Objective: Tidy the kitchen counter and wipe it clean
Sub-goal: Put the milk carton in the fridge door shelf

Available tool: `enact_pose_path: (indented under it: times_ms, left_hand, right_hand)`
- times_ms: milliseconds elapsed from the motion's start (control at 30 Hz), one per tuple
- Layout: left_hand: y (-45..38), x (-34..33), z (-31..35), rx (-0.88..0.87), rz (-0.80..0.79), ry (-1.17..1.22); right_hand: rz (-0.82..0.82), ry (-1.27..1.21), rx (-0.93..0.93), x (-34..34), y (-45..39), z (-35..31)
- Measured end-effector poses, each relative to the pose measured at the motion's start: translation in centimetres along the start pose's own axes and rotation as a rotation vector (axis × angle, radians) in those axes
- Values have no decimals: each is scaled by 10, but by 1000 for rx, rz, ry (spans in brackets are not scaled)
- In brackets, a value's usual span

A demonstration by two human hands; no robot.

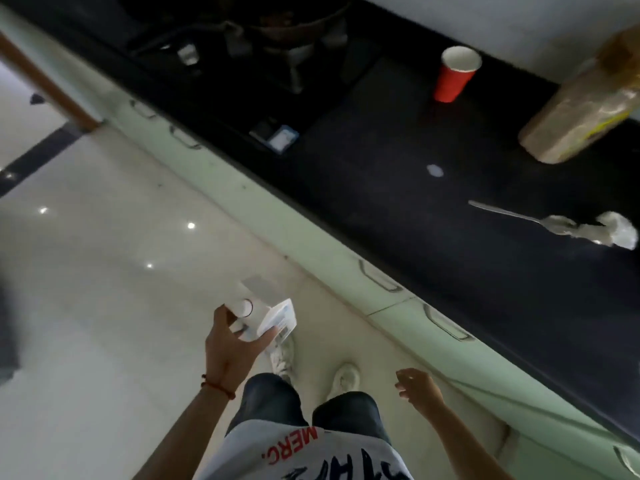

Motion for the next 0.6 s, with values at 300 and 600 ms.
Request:
enact_pose_path:
  times_ms: [300, 600]
  left_hand:
    - [-21, 112, -127, 375, 232, -36]
    - [-77, 195, -193, 479, 346, 0]
  right_hand:
    - [-83, 289, 162, -68, 0, -113]
    - [-159, 592, 383, -181, 39, -244]
Point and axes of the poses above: each hand's wrist, its own y-axis away from the middle knuckle, its own x-axis out of the back of the hand, z = x × y, the point moved 1 cm from there along -y, towards the middle knuckle, and after that the axes turned 9 degrees about z, right-handed, at the moved point
